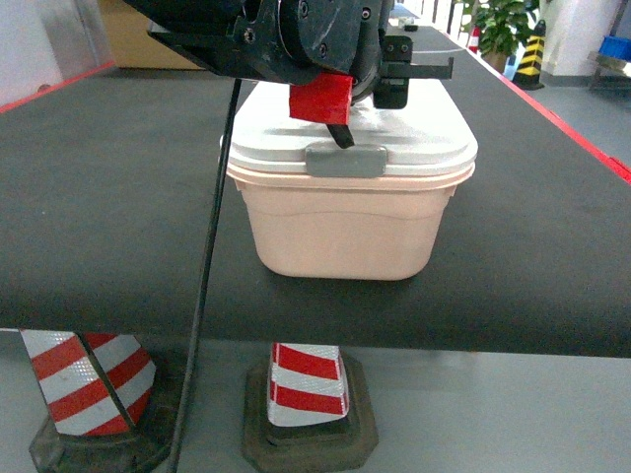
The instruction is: Pick capacitor and pack into box
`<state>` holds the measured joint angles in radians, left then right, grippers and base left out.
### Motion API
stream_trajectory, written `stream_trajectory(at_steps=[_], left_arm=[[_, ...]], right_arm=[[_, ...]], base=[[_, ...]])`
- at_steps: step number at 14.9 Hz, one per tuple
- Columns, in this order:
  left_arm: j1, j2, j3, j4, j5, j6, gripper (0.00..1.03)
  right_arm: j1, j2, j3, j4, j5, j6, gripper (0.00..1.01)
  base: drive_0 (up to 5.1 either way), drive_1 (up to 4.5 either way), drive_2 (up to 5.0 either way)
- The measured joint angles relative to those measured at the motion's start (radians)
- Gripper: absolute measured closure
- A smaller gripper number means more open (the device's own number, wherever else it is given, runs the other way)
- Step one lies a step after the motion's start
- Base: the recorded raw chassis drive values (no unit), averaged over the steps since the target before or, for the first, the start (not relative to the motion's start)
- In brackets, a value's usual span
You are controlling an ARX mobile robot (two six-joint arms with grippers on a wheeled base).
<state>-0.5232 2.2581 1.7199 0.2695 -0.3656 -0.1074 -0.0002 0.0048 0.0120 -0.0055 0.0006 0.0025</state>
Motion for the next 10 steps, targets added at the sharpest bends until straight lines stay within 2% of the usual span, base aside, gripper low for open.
stream_trajectory(at_steps=[2,4,5,6,8,10], left_arm=[[0.0,-0.084,-0.082,0.071,-0.004,0.002,0.42],[0.008,-0.195,-0.158,0.226,0.0,0.011,0.16],[0.017,-0.24,-0.2,0.323,0.001,0.027,0.04],[0.036,-0.286,-0.263,0.403,0.007,0.04,0.06],[0.085,-0.34,-0.399,0.535,-0.014,0.099,0.05],[0.138,-0.408,-0.49,0.529,-0.041,0.128,0.05]], right_arm=[[0.0,0.0,0.0,0.0,0.0,0.0,0.03],[0.0,0.0,0.0,0.0,0.0,0.0,0.03],[0.0,0.0,0.0,0.0,0.0,0.0,0.03],[0.0,0.0,0.0,0.0,0.0,0.0,0.03],[0.0,0.0,0.0,0.0,0.0,0.0,0.03],[0.0,0.0,0.0,0.0,0.0,0.0,0.03]], base=[[0.0,0.0,0.0],[0.0,0.0,0.0],[0.0,0.0,0.0],[0.0,0.0,0.0],[0.0,0.0,0.0],[0.0,0.0,0.0]])
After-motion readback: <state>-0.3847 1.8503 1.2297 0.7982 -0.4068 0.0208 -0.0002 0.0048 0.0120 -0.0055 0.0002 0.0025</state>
